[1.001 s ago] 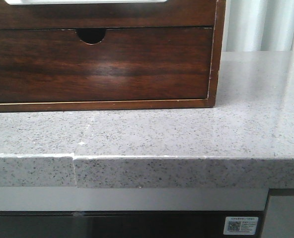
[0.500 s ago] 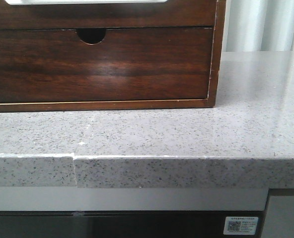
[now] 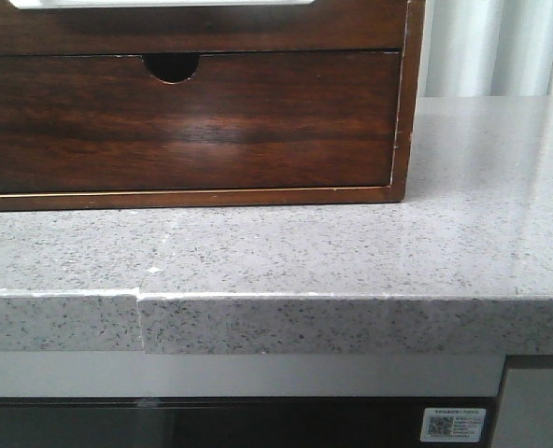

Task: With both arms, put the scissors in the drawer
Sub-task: 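Hook the left gripper onto the white drawer handle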

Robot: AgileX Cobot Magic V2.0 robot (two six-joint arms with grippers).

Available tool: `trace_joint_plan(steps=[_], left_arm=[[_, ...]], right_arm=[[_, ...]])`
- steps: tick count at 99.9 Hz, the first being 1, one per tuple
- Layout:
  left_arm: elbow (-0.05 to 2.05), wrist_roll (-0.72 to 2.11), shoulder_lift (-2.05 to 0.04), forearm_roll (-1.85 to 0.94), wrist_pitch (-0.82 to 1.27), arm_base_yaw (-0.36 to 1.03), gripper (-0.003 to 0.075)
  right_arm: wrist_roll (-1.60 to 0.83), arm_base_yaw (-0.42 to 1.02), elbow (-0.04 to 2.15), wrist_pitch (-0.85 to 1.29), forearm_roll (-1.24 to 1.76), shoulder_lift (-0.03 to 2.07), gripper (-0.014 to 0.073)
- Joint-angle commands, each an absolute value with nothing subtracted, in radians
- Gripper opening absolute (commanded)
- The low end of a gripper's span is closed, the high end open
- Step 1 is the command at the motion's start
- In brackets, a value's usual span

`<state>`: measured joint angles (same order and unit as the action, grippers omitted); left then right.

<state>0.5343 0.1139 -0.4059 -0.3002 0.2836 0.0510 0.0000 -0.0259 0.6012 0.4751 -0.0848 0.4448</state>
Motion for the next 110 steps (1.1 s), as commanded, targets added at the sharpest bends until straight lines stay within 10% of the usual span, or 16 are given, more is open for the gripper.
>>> trace_joint_plan(steps=[1,110], left_arm=[[0.567,0.103,-0.420,-0.536,0.202,0.046,0.0598],[0.646,0.831,-1.063,-1.867,0.809,0.046,0.0554]], right_arm=[[-0.008,-0.032,0.637,0.382,-0.094,0.458,0.0505],[-0.008,-0.032,0.637,0.369,-0.059,0.458,0.0505]])
